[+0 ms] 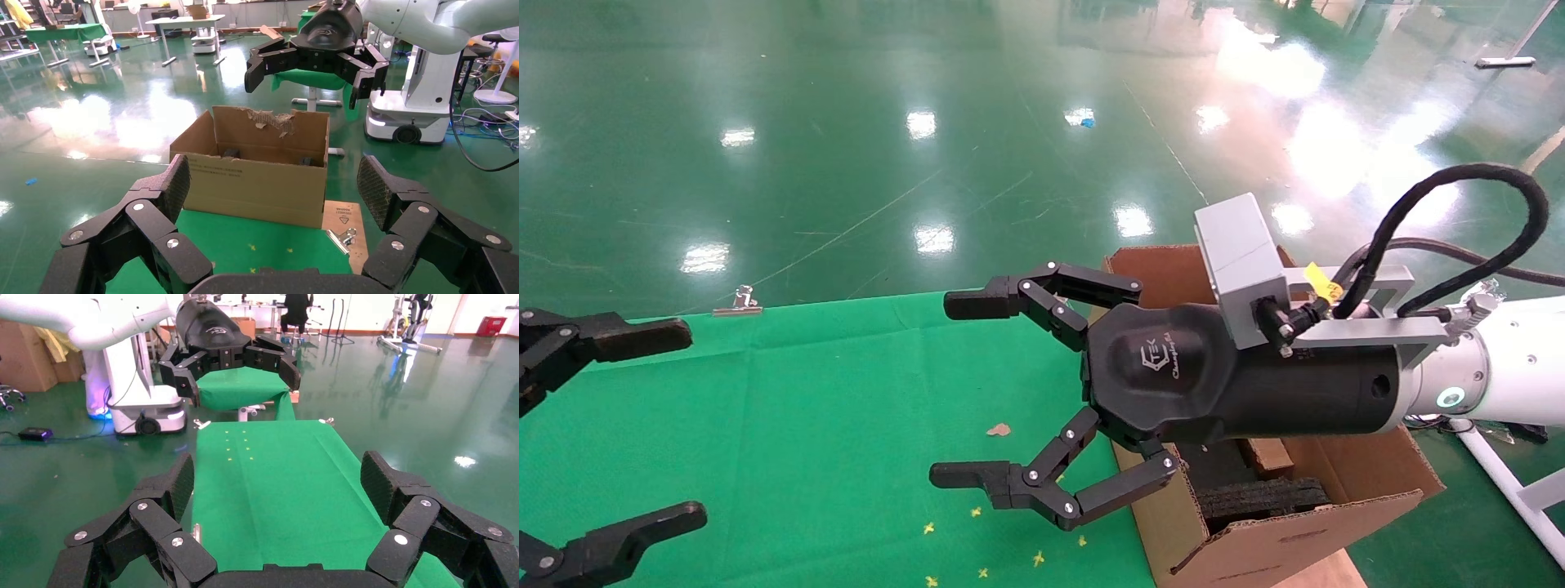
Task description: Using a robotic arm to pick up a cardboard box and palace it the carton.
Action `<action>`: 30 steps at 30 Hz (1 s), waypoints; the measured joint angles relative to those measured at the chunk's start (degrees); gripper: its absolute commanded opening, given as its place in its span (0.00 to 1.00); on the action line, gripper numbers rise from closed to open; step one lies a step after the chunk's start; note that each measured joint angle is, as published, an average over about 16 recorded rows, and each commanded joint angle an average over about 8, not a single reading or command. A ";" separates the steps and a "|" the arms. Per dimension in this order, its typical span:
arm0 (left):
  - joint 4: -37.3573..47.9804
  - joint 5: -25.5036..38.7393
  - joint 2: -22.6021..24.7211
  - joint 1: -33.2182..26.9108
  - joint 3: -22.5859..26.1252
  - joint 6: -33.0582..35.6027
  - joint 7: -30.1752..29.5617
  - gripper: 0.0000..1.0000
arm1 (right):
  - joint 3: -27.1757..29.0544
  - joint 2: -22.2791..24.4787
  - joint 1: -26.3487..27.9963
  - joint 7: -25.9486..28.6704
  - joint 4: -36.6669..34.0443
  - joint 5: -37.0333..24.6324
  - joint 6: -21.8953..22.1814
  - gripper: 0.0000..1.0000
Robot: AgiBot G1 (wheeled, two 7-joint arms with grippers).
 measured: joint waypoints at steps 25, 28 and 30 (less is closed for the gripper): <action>0.00 0.00 0.00 0.00 0.00 0.00 0.00 1.00 | -0.04 0.00 0.06 0.00 -0.05 -0.01 0.01 1.00; 0.00 0.00 0.00 0.00 0.00 0.00 0.00 1.00 | -0.04 0.00 0.06 0.00 -0.05 -0.01 0.01 1.00; 0.00 0.00 0.00 0.00 0.00 0.00 0.00 1.00 | -0.04 0.00 0.06 0.00 -0.05 -0.01 0.01 1.00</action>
